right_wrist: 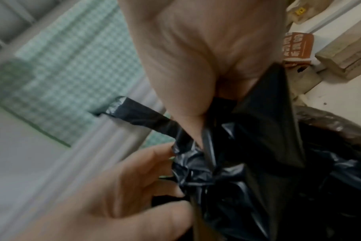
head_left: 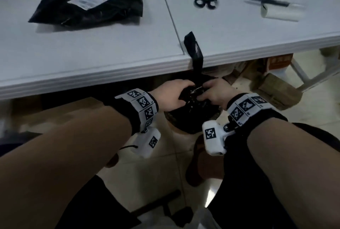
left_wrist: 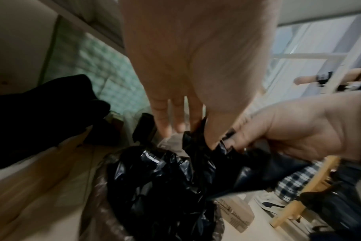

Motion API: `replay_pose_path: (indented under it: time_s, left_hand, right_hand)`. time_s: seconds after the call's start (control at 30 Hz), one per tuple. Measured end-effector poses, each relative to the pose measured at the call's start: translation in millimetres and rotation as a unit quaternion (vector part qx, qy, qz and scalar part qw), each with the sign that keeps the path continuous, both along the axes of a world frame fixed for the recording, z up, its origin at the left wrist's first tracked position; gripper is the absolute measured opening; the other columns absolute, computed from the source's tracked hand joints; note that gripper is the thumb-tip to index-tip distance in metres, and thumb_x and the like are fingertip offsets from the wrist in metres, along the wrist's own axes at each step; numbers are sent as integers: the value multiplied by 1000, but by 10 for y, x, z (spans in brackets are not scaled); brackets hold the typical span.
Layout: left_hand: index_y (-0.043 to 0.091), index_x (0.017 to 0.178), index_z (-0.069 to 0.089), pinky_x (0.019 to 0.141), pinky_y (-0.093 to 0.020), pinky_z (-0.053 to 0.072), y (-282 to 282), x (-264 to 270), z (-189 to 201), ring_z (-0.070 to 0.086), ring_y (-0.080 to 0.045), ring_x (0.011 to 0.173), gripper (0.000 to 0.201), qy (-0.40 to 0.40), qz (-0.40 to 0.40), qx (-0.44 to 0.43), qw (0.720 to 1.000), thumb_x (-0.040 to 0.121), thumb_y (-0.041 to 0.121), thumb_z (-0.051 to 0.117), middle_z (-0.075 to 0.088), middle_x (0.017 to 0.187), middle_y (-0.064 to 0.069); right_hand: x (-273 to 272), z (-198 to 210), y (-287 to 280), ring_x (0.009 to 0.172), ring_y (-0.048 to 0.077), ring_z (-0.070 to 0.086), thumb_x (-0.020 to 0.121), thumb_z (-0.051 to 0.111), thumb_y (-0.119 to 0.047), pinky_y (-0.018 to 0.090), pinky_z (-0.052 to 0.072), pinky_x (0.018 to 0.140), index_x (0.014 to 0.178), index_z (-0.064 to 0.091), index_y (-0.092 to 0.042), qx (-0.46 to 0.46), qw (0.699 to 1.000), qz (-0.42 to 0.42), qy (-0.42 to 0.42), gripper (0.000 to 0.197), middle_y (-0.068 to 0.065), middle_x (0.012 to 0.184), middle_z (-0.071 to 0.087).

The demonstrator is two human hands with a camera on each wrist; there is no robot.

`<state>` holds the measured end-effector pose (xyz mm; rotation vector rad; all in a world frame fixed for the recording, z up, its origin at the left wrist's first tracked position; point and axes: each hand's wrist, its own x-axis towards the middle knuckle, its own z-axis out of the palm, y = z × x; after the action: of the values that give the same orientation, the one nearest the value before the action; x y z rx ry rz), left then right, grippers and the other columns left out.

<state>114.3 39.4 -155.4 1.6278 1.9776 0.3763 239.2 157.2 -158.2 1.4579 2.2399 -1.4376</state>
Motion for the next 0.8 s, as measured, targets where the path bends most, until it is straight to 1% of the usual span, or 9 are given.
replay_pose_path:
  time_s: [0.13,0.17,0.23,0.4,0.5,0.6,0.7,0.77,0.8]
  left_hand:
    - [5,124,47,80,-23,39,11,-222,-354,53,-28,112,39,-15,93,-89,992,88,14,56,54,118,-14]
    - [5,127,45,81,-25,40,19,-272,-445,53,-30,114,41,-18,109,-107,988,88,14,55,53,120,-16]
    - [10,141,35,93,-26,39,27,-344,-603,46,-28,124,56,-21,138,-143,980,89,17,56,44,136,-15]
    - [19,145,30,105,-27,32,76,-461,-870,36,-28,133,62,-38,183,-168,968,89,23,57,29,146,-16]
    - [22,146,28,104,-25,32,92,-509,-995,37,-27,133,64,-74,198,-173,962,89,24,57,33,147,-15]
    - [20,145,31,97,-18,32,115,-536,-1099,44,-22,129,57,-119,205,-160,958,92,18,53,43,144,-9]
    - [20,141,41,98,-31,43,149,-572,-1127,55,-30,117,44,-214,255,-139,933,97,18,44,53,134,-11]
    - [22,138,45,94,-41,48,160,-603,-1138,61,-30,104,40,-279,292,-144,903,99,19,40,58,120,-12]
    - [24,137,46,90,-41,50,164,-619,-1156,62,-30,99,39,-296,305,-153,892,99,20,39,59,115,-12]
  right_hand:
    - [-149,-347,56,107,30,60,83,64,-11,31,49,80,121,60,-8,152,971,117,-143,38,14,115,63]
    - [-204,-423,59,110,32,58,85,61,-10,33,49,82,126,53,-7,157,966,124,-163,42,17,121,60]
    - [-318,-579,58,113,33,56,87,59,-8,37,49,86,129,44,-5,169,958,126,-197,45,19,124,56]
    - [-581,-916,-25,110,33,57,91,48,-3,36,48,83,121,56,-3,225,943,131,-210,31,20,127,52]
    - [-735,-1054,-26,110,30,59,90,52,-9,33,50,83,116,62,-4,163,950,124,-235,28,17,122,59]
    - [-868,-1158,67,116,26,55,95,50,-18,28,44,80,124,56,0,52,954,168,-243,35,11,128,56]
    - [-944,-1272,80,98,19,49,97,45,-17,20,35,58,126,52,0,-81,957,190,-202,34,12,119,55]
    - [-981,-1365,83,96,20,49,98,42,-16,19,37,62,124,54,0,-124,966,152,-165,33,13,119,56]
    - [-968,-1427,92,99,21,50,98,42,-17,22,41,70,126,54,0,-136,971,124,-151,35,12,120,56]
